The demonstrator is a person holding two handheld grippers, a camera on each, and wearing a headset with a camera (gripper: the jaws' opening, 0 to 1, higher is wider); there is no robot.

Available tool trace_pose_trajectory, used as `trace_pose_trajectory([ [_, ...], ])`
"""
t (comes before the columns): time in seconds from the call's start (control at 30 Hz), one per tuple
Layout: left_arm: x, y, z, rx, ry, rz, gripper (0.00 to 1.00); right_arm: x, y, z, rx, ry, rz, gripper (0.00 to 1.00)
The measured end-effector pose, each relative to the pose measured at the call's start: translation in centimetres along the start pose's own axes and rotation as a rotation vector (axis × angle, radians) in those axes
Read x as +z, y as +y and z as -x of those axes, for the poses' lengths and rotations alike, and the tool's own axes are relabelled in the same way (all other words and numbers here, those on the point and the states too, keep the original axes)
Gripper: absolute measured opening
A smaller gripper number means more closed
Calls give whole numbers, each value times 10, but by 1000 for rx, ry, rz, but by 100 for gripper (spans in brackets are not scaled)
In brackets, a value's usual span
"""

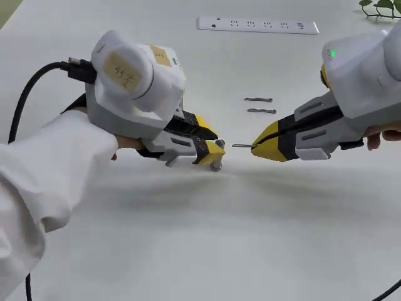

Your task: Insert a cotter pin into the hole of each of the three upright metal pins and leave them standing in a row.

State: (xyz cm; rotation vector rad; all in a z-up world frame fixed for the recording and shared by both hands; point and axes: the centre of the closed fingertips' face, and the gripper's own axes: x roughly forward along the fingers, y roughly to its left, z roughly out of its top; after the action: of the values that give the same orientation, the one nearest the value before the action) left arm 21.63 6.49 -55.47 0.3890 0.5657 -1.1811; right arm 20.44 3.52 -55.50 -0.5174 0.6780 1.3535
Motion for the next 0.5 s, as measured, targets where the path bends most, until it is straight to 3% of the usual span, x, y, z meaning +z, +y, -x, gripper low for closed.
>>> trace_pose_trajectory([
  [0.23, -6, -2, -2, -1, 30, -14, 6, 5, -2, -6, -1, -11, -5, 0],
  [0.5, -7, -2, -2, 0, 34, 19, 6, 8, -3, -12, 0, -10, -1, 0],
])
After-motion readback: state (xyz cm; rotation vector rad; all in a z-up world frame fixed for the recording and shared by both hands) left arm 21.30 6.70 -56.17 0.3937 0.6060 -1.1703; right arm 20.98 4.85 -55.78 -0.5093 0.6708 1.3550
